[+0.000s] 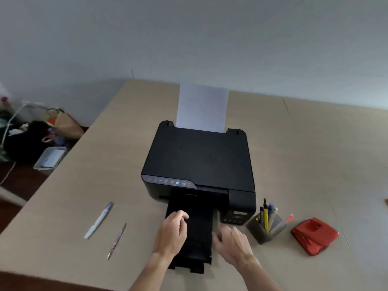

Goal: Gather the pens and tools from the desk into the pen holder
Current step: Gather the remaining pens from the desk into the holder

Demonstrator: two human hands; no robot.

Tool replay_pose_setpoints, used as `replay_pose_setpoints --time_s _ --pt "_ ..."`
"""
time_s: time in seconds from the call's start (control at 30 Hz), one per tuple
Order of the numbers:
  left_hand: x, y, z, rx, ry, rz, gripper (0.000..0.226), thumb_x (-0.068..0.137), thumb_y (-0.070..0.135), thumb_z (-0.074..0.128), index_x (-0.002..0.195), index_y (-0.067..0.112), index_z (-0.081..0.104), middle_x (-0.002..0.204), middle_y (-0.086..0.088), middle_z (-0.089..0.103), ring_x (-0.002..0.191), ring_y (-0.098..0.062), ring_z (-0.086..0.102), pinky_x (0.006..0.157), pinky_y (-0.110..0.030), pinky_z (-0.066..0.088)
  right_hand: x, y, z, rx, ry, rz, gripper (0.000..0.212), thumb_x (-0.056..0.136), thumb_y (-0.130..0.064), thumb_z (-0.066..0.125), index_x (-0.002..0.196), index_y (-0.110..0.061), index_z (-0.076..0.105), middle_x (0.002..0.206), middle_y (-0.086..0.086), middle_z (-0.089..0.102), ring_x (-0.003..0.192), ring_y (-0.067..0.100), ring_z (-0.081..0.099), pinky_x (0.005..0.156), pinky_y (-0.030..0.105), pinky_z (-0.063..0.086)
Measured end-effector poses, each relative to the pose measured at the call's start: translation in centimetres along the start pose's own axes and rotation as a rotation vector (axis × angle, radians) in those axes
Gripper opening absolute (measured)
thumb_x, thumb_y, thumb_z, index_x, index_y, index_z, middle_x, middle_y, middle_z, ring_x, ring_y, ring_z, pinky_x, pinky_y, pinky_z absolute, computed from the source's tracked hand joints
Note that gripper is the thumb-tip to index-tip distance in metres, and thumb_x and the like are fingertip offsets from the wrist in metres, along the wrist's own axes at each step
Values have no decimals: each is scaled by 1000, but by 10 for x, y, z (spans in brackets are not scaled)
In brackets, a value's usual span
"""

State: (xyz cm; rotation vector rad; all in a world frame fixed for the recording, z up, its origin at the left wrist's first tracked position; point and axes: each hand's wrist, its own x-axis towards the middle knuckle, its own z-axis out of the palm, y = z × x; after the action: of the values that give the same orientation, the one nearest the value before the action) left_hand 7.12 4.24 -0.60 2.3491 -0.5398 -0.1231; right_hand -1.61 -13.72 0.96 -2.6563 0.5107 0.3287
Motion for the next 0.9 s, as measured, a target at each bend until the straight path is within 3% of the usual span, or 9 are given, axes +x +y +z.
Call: replay_pose_setpoints --time_s 0.17,0.3,0.43,0.53,0.67,0.77,0.9 --pt "-2 -80 -62 46 147 -196 13 88 6 57 89 18 63 84 3 68 77 -16 64 69 -29 53 37 -90 19 -86 -37 -180 23 90 -41 44 85 -19 48 78 2 64 73 25 62 60 32 41" --pt "-13 -141 -113 46 171 -423 24 83 13 59 95 34 60 95 4 69 81 -16 65 67 -29 51 60 -172 47 -168 -147 -319 24 89 -33 39 97 -14 51 97 13 66 86 36 62 69 39 44" --pt "-22 -199 -142 139 85 -649 13 83 23 56 96 23 56 95 -4 63 91 -27 63 75 -36 52 75 -239 86 -218 -256 -230 28 93 -27 38 106 -10 57 112 14 63 101 36 61 81 39 48" --pt "-27 -233 -154 180 -1 -706 10 87 29 54 93 23 49 100 -4 58 100 -26 59 81 -34 49 79 -267 114 -126 -358 -24 36 96 -33 37 120 -13 56 127 10 57 115 30 56 93 35 45" --pt "-26 -258 -162 166 -105 -687 14 86 40 54 92 27 54 99 -1 57 102 -23 59 84 -32 49 82 -280 130 8 -421 187 52 84 -53 47 122 -19 57 128 5 57 118 26 54 96 33 43" --pt "-20 -263 -164 166 -131 -601 13 85 39 57 94 31 52 99 0 56 103 -22 59 85 -31 48 81 -283 136 39 -413 223 53 77 -52 52 120 -21 55 127 4 56 118 27 53 97 32 43" --pt "-13 -261 -155 191 -129 -525 23 88 35 55 110 33 57 102 0 53 106 -21 58 85 -32 49 79 -288 140 18 -402 180 45 88 -43 44 126 -20 50 132 7 52 122 29 50 100 33 41"
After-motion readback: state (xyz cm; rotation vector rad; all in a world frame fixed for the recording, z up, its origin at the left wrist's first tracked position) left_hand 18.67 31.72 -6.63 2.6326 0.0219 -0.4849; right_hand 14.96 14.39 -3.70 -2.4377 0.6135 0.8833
